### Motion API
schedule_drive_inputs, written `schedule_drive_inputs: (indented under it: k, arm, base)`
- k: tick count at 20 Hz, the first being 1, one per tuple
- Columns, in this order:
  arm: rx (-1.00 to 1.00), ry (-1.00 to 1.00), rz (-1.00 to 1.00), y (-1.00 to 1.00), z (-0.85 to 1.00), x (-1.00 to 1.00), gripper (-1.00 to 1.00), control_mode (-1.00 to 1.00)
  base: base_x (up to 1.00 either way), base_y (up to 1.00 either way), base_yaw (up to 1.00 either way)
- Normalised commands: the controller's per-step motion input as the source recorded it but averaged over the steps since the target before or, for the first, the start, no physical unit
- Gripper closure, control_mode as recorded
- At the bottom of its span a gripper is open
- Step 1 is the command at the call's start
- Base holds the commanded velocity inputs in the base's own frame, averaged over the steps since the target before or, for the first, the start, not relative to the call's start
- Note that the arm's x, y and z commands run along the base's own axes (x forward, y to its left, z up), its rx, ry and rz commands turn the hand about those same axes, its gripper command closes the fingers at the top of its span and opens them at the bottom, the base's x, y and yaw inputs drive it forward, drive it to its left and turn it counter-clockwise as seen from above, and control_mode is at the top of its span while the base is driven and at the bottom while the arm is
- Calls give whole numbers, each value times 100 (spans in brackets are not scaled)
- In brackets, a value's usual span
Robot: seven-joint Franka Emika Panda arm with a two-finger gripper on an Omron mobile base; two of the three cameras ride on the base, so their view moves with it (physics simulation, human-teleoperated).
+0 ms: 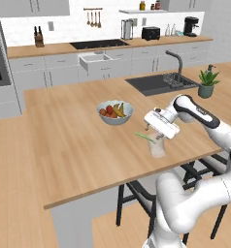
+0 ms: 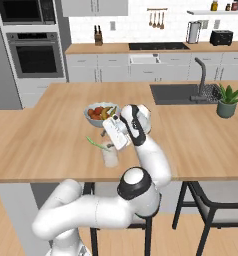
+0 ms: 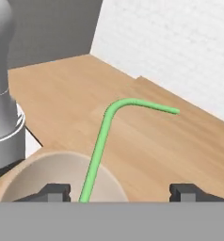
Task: Take a straw from the drawer in front and place it inside the glass cup on the dining counter.
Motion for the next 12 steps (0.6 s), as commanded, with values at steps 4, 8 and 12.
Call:
schedule_drive_inputs:
  k: [4,8,12]
  arm:
    - [-9,-10,0,25,-23,-42,-100,-100]
    - [0,-21,0,-23,-40,-60,-100,-100]
    - [2,-23,0,-62,-47,-29,-100,-100]
  base:
    - [0,0,0]
    - [0,0,0]
    - [0,0,0]
